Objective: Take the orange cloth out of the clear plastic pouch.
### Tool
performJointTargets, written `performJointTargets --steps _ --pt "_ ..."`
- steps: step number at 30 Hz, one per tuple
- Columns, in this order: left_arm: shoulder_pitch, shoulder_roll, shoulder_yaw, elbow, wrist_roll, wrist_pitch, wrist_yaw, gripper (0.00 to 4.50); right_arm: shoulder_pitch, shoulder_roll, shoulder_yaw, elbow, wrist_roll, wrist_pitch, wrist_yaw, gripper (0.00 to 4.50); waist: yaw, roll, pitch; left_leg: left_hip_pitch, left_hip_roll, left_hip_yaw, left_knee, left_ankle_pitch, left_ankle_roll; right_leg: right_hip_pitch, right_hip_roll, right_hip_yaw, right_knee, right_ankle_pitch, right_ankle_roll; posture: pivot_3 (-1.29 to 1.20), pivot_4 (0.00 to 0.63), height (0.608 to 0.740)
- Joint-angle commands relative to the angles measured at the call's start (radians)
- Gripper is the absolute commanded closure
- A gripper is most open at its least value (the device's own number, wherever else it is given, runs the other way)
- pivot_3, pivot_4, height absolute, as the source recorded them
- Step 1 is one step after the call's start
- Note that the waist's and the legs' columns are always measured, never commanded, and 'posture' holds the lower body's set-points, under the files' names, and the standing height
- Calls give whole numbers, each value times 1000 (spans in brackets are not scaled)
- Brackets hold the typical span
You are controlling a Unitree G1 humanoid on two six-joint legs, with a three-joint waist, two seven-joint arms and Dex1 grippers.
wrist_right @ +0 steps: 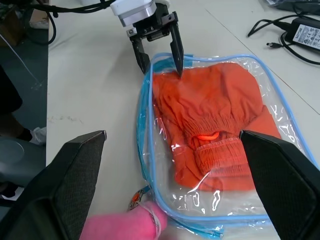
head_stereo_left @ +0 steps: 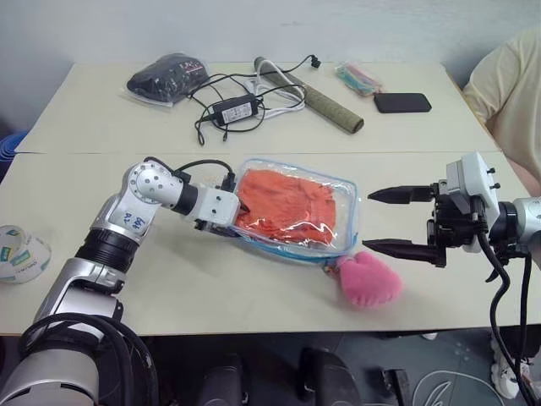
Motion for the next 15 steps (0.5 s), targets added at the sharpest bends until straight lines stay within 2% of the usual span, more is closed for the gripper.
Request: performJointTargets --steps 1,4,5,11,13,15 --pt "69 18 35 -133 -30 73 8 3196 -2 -27 -23 -18 13 -10 3 0 0 0 0 0 0 0 0 0 0 0 0 0 0 0 0 0 150 740" --pt "184 28 51 -303 -20 211 51 4168 -18 -25 -5 -6 11 -16 4 0 0 0 0 0 1 -3 0 0 0 0 0 0 0 0 0 0 150 740" --pt "240 30 60 -396 1 315 85 4422 -26 -23 3 -2 10 -18 4 0 1 0 0 0 1 -4 0 0 0 0 0 0 0 0 0 0 150 740" --pt "445 19 107 -860 51 827 225 4486 -50 -19 46 22 2 -33 33 0 3 0 0 1 1 -7 1 0 0 1 0 1 1 0 0 0 150 740" --pt "468 28 104 -935 55 889 246 4486 -63 -19 62 36 -2 -39 46 0 7 0 0 1 1 -7 2 0 0 1 0 2 1 0 0 0 150 740" --pt "477 53 104 -953 63 842 256 4486 -75 -19 78 53 -7 -49 59 0 9 0 0 1 2 -8 2 0 0 1 0 2 1 0 -1 0 150 740"
